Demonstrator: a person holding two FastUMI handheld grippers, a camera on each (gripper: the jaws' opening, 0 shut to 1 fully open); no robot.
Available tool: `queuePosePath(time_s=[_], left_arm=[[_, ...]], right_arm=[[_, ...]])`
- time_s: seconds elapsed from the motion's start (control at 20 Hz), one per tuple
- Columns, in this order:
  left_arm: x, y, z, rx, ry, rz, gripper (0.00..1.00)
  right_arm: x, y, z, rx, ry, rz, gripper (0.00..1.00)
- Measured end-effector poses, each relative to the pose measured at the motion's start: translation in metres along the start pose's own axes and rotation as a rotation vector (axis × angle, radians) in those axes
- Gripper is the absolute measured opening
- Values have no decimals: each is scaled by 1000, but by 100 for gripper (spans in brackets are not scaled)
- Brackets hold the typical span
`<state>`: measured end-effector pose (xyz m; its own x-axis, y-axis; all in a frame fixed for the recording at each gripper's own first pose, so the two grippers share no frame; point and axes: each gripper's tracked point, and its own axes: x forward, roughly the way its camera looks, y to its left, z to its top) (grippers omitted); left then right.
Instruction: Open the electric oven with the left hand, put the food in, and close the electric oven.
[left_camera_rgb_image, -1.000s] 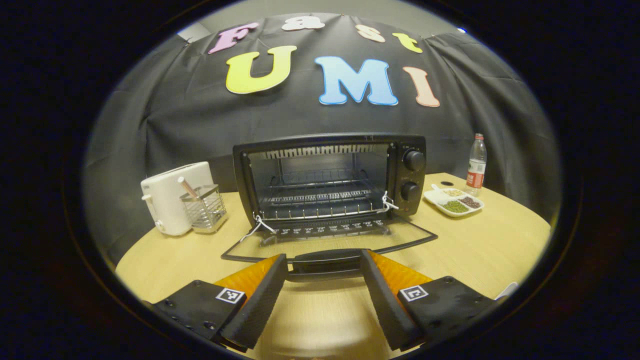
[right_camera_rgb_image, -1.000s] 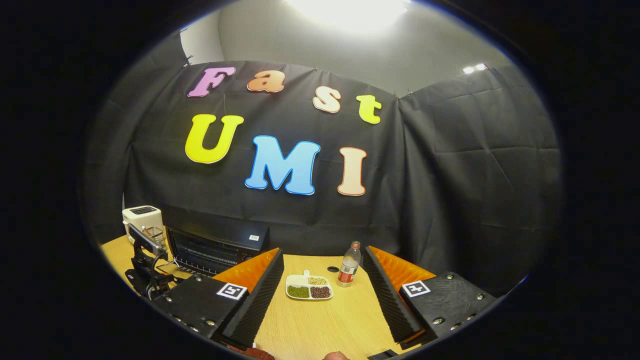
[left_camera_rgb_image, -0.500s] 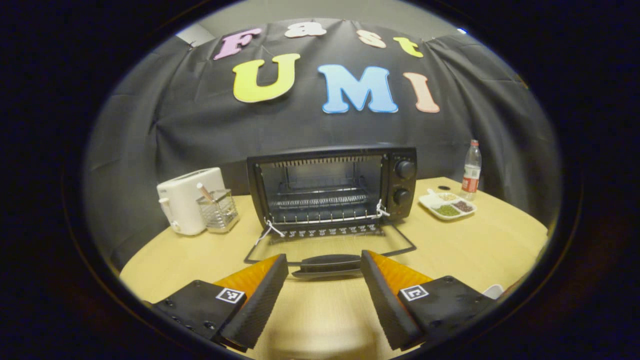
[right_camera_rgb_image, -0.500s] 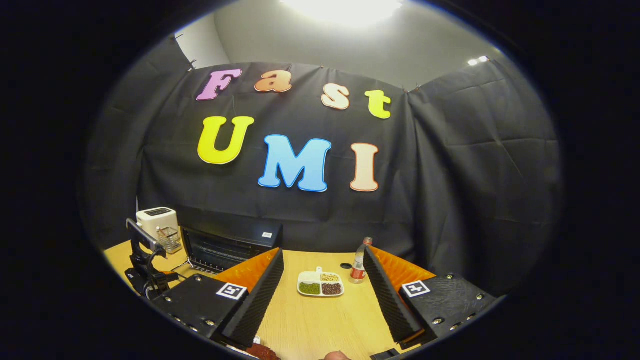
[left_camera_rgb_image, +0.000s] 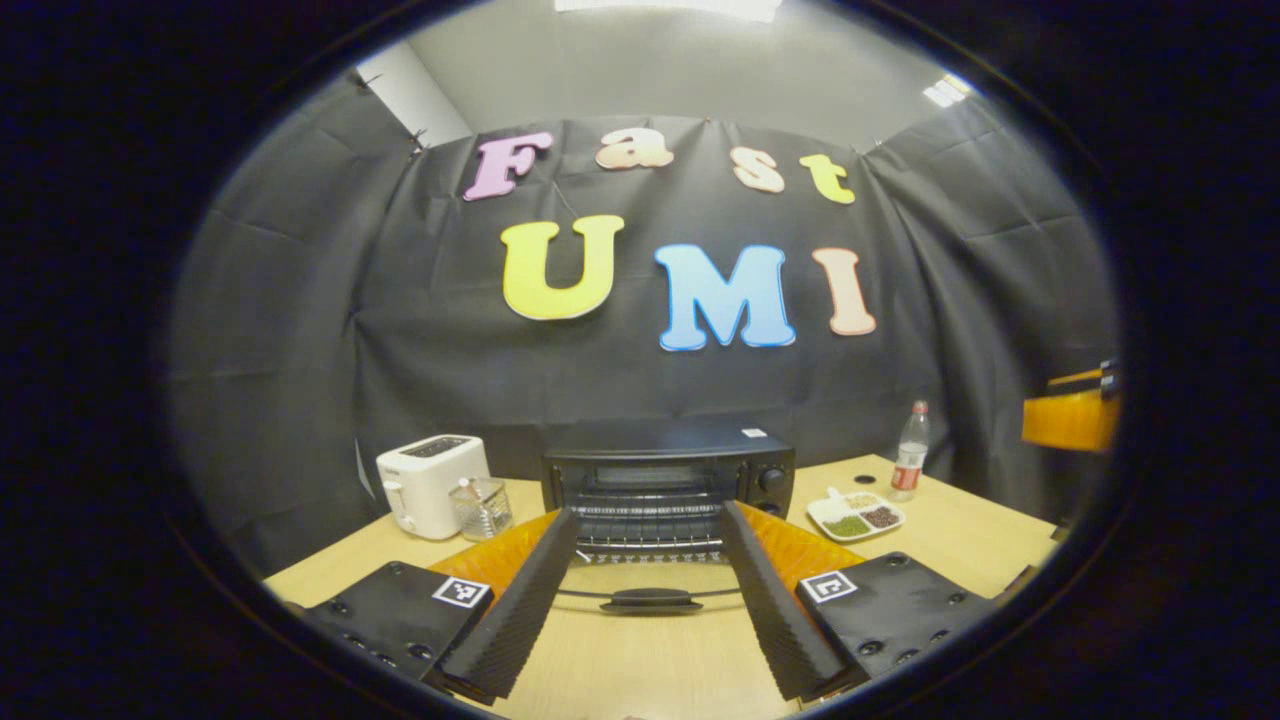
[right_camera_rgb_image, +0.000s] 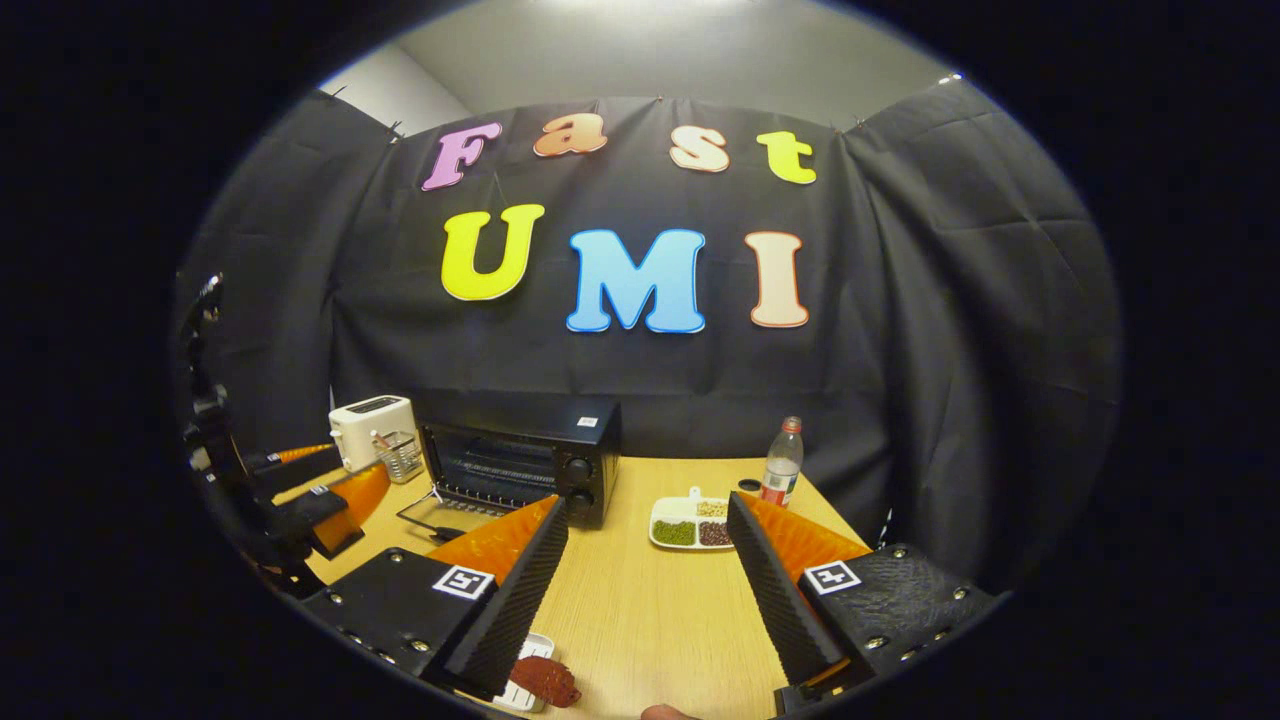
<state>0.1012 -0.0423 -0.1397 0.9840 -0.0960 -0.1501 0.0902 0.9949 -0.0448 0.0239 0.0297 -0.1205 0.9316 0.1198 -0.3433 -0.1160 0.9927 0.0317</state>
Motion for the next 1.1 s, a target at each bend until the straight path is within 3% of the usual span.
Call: queuePosePath(time_s=[0.05, 0.15, 0.25, 0.8, 0.95, 1.1], left_arm=[[-7, 1, 10, -1, -15, 8, 94], [-21, 5, 28, -2, -44, 24, 94], [-36, 9, 45, -1, -73, 37, 100], [-86, 18, 92, 34, -158, 109, 98], [-98, 18, 96, 41, -167, 118, 93], [-107, 20, 99, 34, -173, 133, 93]], right_arm=[[-1, 3, -7, 7, 15, 20, 97], [-2, 10, -22, 19, 52, 57, 97], [-5, 17, -37, 39, 90, 101, 97], [-20, 43, -118, 148, 299, 239, 98], [-24, 53, -143, 204, 380, 274, 87], [-27, 60, -161, 246, 451, 300, 84]])
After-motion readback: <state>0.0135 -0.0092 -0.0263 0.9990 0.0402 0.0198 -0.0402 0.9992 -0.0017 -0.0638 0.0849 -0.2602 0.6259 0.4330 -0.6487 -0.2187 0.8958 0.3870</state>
